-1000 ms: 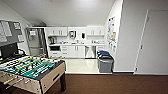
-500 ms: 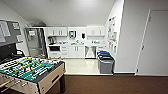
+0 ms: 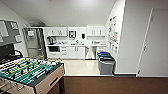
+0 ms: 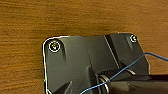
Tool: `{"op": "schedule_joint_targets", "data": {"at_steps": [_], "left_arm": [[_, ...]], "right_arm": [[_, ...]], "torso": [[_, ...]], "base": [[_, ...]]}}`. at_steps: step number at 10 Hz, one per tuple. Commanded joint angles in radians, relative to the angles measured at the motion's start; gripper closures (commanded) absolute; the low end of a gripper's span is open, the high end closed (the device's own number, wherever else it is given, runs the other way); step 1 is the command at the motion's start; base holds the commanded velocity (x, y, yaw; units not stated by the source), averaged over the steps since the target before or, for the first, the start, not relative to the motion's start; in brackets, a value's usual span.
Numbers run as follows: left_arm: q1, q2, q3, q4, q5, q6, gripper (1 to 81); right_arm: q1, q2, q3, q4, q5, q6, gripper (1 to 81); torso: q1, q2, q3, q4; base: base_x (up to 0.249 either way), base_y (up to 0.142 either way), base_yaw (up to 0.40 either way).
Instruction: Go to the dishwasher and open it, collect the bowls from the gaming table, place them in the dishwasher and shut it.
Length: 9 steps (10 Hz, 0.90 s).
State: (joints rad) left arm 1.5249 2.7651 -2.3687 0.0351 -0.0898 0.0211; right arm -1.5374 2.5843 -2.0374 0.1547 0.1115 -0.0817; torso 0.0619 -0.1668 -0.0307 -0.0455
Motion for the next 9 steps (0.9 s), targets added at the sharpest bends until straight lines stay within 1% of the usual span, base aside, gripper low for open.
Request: {"op": "schedule_joint_targets", "data": {"at_steps": [1,9], "left_arm": [[-0.062,-0.010,0.011,0.012,0.042,-0.003,1.0],[-0.062,-0.007,0.011,0.011,0.042,-0.003,1.0]], "right_arm": [[0.059,-0.017,0.002,-0.010,-0.044,-0.004,1.0],[0.065,-0.010,-0.009,-0.010,-0.046,-0.004,1.0]], "torso": [[0.000,0.000,0.000,0.000],[-0.001,0.000,0.000,0.000]], "base": [[0.136,0.000,0.000],[0.184,0.000,0.000]]}}
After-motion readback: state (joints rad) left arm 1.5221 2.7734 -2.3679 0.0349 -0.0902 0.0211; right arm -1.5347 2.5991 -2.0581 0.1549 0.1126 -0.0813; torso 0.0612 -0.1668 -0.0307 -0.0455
